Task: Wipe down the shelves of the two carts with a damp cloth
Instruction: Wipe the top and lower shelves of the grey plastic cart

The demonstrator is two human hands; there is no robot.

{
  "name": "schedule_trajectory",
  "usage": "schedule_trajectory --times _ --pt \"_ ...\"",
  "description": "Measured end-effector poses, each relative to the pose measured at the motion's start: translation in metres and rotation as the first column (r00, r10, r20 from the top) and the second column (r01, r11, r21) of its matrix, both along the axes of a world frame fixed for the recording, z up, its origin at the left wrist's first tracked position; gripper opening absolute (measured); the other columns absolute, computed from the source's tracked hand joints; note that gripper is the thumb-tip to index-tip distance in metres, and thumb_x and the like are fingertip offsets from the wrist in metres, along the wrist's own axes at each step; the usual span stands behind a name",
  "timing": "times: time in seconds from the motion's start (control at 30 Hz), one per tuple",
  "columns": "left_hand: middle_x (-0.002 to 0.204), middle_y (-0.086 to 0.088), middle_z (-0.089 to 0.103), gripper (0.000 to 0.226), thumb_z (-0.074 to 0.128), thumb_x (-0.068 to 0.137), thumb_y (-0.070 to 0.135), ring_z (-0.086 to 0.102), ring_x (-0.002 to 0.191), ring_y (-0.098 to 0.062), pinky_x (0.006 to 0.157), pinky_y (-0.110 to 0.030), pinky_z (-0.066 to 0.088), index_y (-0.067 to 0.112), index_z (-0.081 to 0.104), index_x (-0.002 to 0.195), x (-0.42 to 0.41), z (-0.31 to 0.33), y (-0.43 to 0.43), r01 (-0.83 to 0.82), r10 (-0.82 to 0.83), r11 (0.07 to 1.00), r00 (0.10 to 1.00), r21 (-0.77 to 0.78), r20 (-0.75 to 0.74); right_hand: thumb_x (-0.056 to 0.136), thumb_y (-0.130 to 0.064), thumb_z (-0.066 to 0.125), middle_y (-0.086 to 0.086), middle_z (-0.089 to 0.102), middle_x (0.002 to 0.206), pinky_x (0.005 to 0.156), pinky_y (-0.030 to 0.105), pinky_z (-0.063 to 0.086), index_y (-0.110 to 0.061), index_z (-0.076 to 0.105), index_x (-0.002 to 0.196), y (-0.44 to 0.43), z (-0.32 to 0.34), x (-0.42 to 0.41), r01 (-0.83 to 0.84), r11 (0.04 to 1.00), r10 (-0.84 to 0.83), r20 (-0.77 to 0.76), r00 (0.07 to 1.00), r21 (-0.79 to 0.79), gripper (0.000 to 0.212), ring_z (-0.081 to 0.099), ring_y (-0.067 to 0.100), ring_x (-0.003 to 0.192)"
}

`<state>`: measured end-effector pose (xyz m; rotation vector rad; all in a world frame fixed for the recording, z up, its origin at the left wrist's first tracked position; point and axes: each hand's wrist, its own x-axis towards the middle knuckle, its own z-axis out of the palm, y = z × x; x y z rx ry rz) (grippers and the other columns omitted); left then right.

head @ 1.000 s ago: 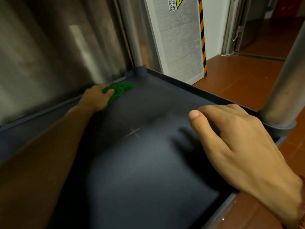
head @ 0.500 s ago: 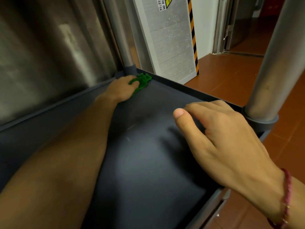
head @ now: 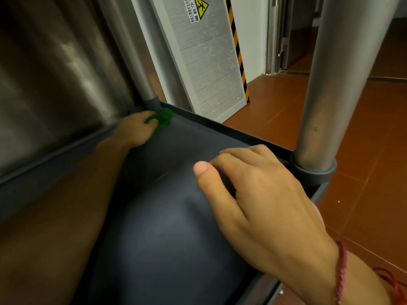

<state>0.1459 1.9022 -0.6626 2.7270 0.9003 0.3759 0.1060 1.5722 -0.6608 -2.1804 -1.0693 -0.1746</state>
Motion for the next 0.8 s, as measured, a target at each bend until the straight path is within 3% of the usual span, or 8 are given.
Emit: schedule_trajectory --times 0.1,0.23,0.4,0.53,0.67,0.73,0.8 --pt "0.147 -0.003 0.051 0.04 0.046 0.103 0.037 0.048 0.132 -0.029 0.106 -0.032 0.035 0.032 0.051 0.141 0.009 -0.005 -0.043 0.152 -0.151 0.988 0.988 -0.003 0.035 0.096 -0.064 0.017 -0.016 0.061 0.1 0.089 0.04 0.047 -0.032 0.061 0.089 -0.001 0.002 0.0 -0.003 1.0 0.003 -0.005 1.0 0.002 0.055 0.049 0.013 0.106" --pt "0.15 -0.001 0.048 0.043 0.043 0.103 0.041 0.045 0.135 -0.025 0.102 -0.024 0.031 0.035 0.044 0.146 -0.012 -0.007 -0.043 0.207 -0.208 0.978 0.978 -0.026 -0.02 0.097 -0.062 0.019 -0.017 0.063 0.103 0.09 0.039 0.047 -0.031 0.064 0.09 -0.004 0.0 -0.004 0.0 1.0 0.0 0.018 1.0 0.008 0.055 0.051 0.012 0.107" --pt "0.148 -0.016 0.048 0.042 0.043 0.105 0.029 0.046 0.133 -0.035 0.11 -0.037 0.032 0.014 0.05 0.143 -0.047 -0.01 0.017 -0.075 0.075 0.997 0.997 -0.017 0.036 0.096 -0.063 0.018 -0.015 0.059 0.092 0.088 0.04 0.046 -0.032 0.05 0.077 -0.001 0.0 -0.002 0.01 1.0 -0.01 0.009 1.0 -0.008 0.049 0.049 0.013 0.1" --pt "0.151 -0.012 0.045 0.043 0.044 0.104 0.031 0.043 0.136 -0.033 0.112 -0.037 0.031 0.02 0.047 0.146 -0.042 -0.011 0.014 -0.083 0.083 0.995 0.996 -0.051 0.015 0.096 -0.063 0.016 -0.014 0.06 0.091 0.089 0.039 0.046 -0.033 0.05 0.079 0.0 -0.001 0.0 0.005 1.0 -0.005 0.008 1.0 -0.012 0.049 0.049 0.013 0.101" --pt "0.151 0.0 0.047 0.042 0.047 0.103 0.034 0.044 0.136 -0.024 0.107 -0.027 0.031 0.029 0.048 0.145 -0.046 -0.009 -0.019 0.033 -0.031 0.998 0.999 -0.045 0.026 0.095 -0.064 0.015 -0.013 0.061 0.095 0.089 0.04 0.046 -0.031 0.054 0.081 0.0 -0.001 -0.001 0.006 1.0 -0.006 -0.006 1.0 -0.001 0.053 0.05 0.014 0.103" --pt "0.148 0.004 0.05 0.041 0.051 0.102 0.032 0.046 0.135 -0.017 0.107 -0.021 0.029 0.029 0.05 0.143 -0.051 -0.01 -0.049 0.185 -0.178 0.978 0.981 -0.1 0.073 0.095 -0.064 0.015 -0.014 0.062 0.099 0.089 0.041 0.047 -0.031 0.059 0.086 0.001 -0.001 -0.002 0.005 1.0 -0.005 -0.004 1.0 0.005 0.055 0.05 0.015 0.105" --pt "0.146 0.007 0.051 0.042 0.054 0.099 0.035 0.046 0.135 -0.01 0.116 -0.027 0.029 0.028 0.053 0.14 -0.059 -0.014 -0.086 0.405 -0.386 0.901 0.912 -0.153 0.141 0.095 -0.064 0.016 -0.015 0.063 0.105 0.091 0.041 0.047 -0.031 0.064 0.097 0.001 0.0 -0.002 0.0 1.0 0.0 0.004 1.0 0.021 0.058 0.05 0.015 0.108"
